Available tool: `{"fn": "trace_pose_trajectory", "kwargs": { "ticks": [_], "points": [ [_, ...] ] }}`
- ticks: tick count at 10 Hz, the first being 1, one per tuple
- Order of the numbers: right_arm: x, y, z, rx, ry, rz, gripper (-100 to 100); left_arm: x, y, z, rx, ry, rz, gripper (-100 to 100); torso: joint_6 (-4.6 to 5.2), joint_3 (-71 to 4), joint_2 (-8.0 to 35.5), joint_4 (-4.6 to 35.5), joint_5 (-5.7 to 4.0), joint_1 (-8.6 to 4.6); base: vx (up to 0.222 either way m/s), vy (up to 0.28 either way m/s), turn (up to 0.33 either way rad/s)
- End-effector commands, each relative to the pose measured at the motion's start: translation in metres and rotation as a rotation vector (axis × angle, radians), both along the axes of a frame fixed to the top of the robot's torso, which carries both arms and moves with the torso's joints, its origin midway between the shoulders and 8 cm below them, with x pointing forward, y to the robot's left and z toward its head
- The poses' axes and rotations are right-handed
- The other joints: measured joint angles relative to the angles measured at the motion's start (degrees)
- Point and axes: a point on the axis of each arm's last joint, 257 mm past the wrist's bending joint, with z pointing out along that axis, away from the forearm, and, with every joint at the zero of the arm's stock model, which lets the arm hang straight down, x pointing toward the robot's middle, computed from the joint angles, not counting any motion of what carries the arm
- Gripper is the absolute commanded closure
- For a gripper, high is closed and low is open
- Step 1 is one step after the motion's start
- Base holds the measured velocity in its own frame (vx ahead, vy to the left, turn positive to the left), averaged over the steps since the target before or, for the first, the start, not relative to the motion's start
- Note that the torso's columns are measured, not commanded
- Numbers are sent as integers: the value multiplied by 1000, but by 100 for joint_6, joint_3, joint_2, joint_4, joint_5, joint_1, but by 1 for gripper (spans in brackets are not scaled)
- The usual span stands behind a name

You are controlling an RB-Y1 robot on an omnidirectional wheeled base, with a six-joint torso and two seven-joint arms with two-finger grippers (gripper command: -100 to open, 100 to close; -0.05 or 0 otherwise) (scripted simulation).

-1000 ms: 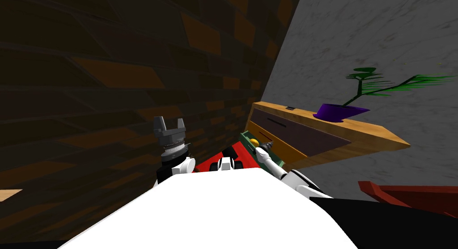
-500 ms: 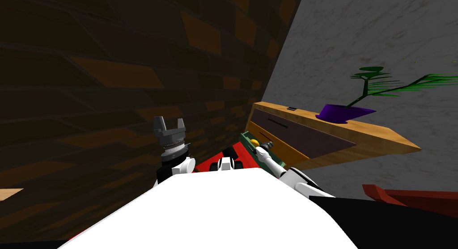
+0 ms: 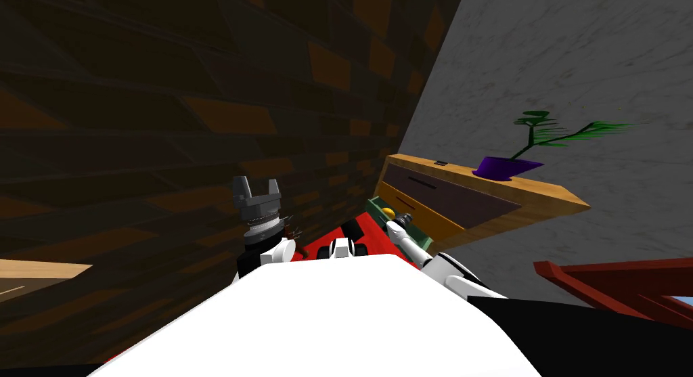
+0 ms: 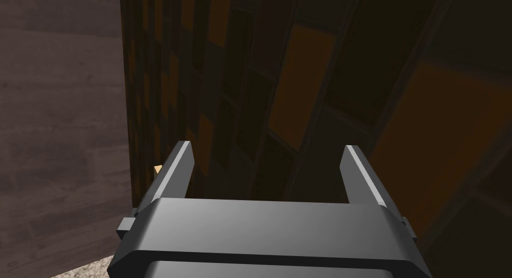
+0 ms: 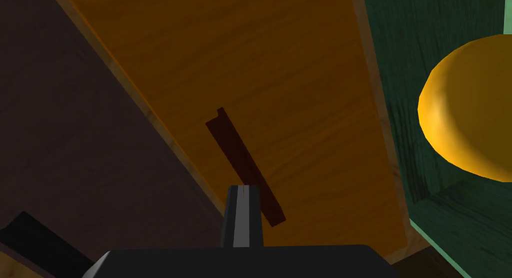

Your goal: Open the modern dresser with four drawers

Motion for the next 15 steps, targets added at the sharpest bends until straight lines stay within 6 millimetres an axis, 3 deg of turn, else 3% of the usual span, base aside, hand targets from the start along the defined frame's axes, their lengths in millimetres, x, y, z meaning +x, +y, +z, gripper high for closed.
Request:
{"fn": "trace_pose_trajectory", "kwargs": {
  "ticks": [1, 4, 7, 8, 14, 15],
  "points": [
    [13, 0, 10, 31, -56, -4, -100, 0, 0, 0, 0, 0, 0, 0, 0, -14, -21, -6, -11, -35, 44, -150, 8],
    [32, 1, 24, 76, -137, -8, -100, 0, 0, 0, 1, 0, 0, 0, -1, 9, 16, 3, 7, 34, 60, -170, 1],
    [28, -1, 19, 70, -121, -9, -100, 0, 0, 0, 0, 0, 0, 0, -1, 15, 25, 7, 13, 46, 41, -90, 10],
    [28, -1, 19, 70, -121, -9, 100, 0, 0, 0, 0, 0, 0, 0, -1, 15, 26, 6, 10, 50, 5, -12, -1],
    [35, 5, 23, 70, -124, -6, 100, 0, 0, 0, 0, 0, 0, 0, -7, 2, 2, -6, -5, 26, -81, 142, -13],
    [30, 11, 21, 70, -141, -16, -100, 0, 0, 0, 0, 0, 0, 0, -1, -4, -6, -4, -4, -2, 91, 63, 34]
  ]
}}
